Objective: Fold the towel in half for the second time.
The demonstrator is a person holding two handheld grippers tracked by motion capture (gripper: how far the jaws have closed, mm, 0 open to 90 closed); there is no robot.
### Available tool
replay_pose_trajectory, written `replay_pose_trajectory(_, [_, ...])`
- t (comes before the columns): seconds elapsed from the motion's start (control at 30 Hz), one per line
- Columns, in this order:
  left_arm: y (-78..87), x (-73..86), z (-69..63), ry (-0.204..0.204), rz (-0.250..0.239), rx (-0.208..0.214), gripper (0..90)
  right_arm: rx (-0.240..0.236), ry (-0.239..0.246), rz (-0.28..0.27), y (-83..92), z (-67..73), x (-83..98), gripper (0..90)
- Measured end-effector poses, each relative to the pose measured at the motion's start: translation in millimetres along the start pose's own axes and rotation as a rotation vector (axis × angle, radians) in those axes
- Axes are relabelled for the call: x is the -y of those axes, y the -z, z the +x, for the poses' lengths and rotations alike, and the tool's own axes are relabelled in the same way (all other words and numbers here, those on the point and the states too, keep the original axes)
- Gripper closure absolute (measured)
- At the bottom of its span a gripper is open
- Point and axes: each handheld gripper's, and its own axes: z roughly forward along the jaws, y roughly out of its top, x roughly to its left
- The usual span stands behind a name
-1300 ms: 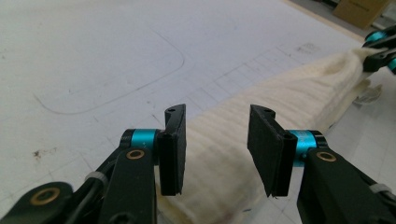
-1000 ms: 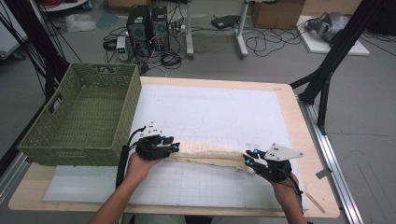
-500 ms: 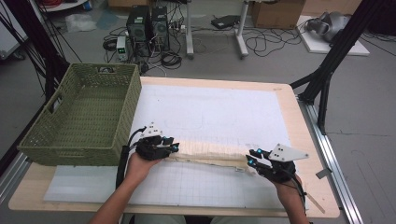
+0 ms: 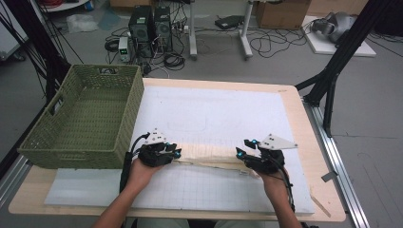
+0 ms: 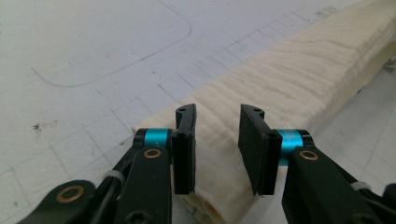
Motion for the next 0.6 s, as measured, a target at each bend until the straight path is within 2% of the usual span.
replay_pose_trajectory(0.13, [1.3,0.7,0.8,0.0,-0.002,0.0,66.3,-0.025,0.011,0.051,-19.2,9.1,4.1,55.0])
replay_pose_trajectory(0.27, [1.0,1.8,1.0,-0.003,0.004,0.001,66.1,-0.053,0.027,0.113,-25.6,13.3,17.0,58.4])
replay_pose_trajectory(0.37, [1.0,2.4,0.1,-0.012,0.012,-0.002,66.5,-0.04,0.034,0.156,-24.2,10.8,27.6,59.5])
replay_pose_trajectory(0.43, [1.0,2.8,0.1,-0.01,0.016,-0.003,66.7,-0.025,0.027,0.168,-20.8,6.0,33.3,59.8])
replay_pose_trajectory(0.6, [1.1,4.5,-1.4,-0.041,0.046,-0.01,68.7,0.015,0.016,0.195,-12.1,-7.5,42.4,60.3])
